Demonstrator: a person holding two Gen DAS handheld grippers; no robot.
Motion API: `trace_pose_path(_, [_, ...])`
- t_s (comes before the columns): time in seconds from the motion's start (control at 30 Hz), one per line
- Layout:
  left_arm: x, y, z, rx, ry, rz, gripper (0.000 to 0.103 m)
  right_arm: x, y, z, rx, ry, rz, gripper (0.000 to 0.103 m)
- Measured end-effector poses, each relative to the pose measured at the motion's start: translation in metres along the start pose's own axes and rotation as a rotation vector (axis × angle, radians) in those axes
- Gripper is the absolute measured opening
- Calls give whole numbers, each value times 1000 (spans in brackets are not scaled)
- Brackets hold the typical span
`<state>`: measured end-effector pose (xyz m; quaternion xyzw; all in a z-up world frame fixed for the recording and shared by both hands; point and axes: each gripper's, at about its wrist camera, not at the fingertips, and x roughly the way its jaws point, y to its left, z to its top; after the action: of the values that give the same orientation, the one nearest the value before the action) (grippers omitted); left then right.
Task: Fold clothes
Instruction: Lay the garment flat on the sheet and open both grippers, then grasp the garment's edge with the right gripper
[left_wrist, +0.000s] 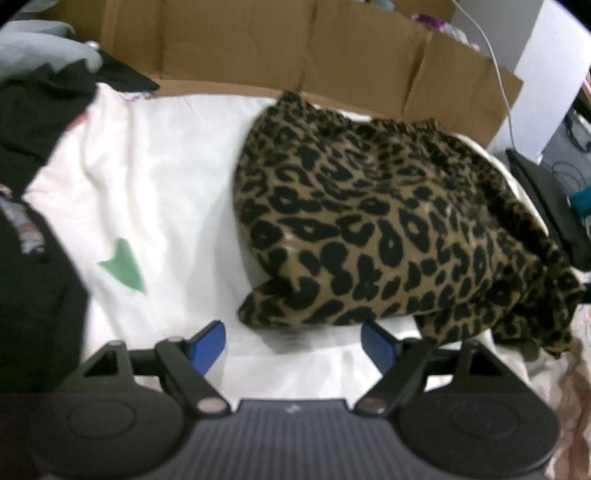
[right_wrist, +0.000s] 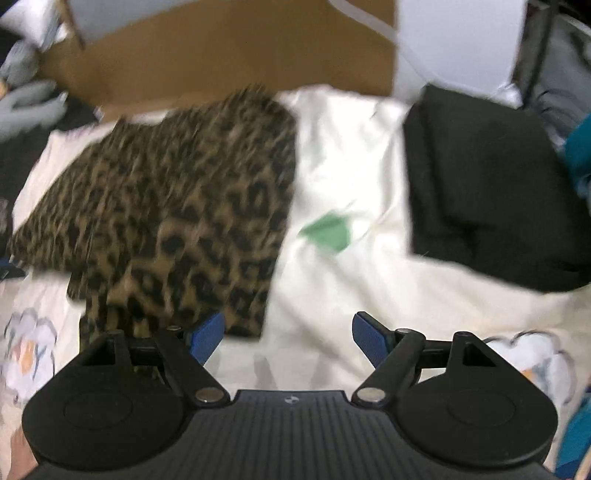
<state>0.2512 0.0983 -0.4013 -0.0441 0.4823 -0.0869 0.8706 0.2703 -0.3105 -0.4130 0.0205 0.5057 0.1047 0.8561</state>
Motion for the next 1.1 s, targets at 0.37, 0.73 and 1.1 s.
trace_pose_path(0.37, [33, -6, 34, 1, -94, -88, 82, 48, 20, 1, 32, 33, 77, 82])
trace_pose_path(0.73, [35, -5, 51, -25, -29, -203, 15, 48, 9, 13, 80, 31, 105, 6])
trace_pose_path(1.1, [-43, 19, 79, -77, 25, -208, 6, -14, -43, 9, 158, -76, 0, 2])
